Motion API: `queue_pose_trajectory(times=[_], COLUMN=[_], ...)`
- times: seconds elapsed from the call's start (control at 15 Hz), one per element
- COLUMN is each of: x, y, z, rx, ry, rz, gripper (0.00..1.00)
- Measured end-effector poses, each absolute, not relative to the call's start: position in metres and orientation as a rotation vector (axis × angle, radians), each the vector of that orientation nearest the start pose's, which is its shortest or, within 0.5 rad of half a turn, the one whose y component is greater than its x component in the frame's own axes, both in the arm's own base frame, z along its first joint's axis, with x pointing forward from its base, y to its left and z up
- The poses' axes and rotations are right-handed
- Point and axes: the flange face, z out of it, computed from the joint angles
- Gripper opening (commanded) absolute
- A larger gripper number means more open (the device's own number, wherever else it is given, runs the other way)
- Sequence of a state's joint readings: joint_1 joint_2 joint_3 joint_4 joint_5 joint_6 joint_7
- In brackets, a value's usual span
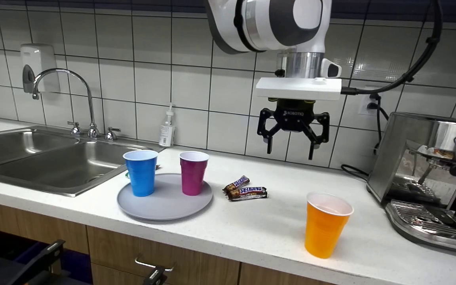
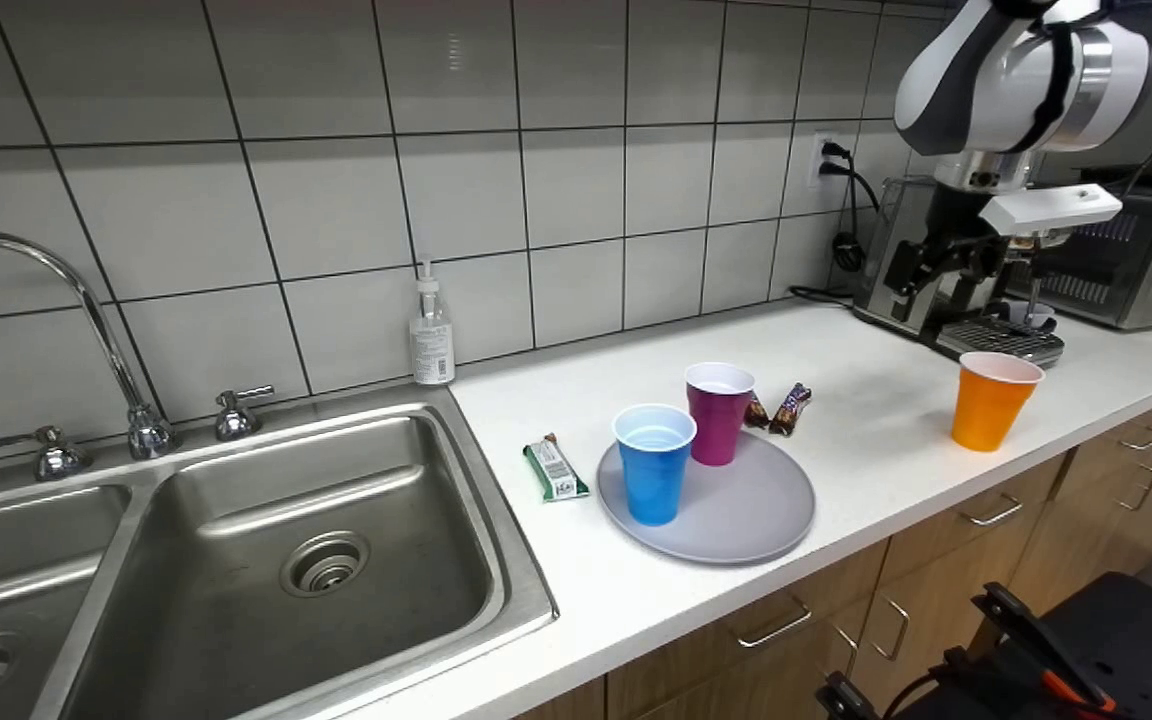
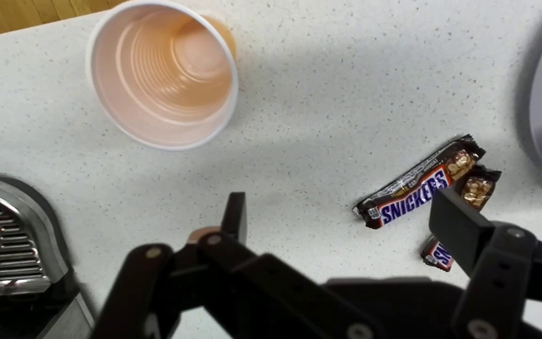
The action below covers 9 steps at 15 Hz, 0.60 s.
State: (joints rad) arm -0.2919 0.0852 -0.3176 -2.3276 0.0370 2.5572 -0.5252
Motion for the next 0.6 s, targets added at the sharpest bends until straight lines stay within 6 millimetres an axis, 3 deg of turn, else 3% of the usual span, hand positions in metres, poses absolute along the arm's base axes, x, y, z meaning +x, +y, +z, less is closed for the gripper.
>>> queue_pose_trajectory(times=[0.33, 0.6], x=[0.432, 0.433], y=[-0.323, -0.328], z=[0.304, 0.3], rx=[-3.226, -3.23], ry=[0.168, 0.172], rz=[-0.156, -0.147], gripper=[1.0, 1.0])
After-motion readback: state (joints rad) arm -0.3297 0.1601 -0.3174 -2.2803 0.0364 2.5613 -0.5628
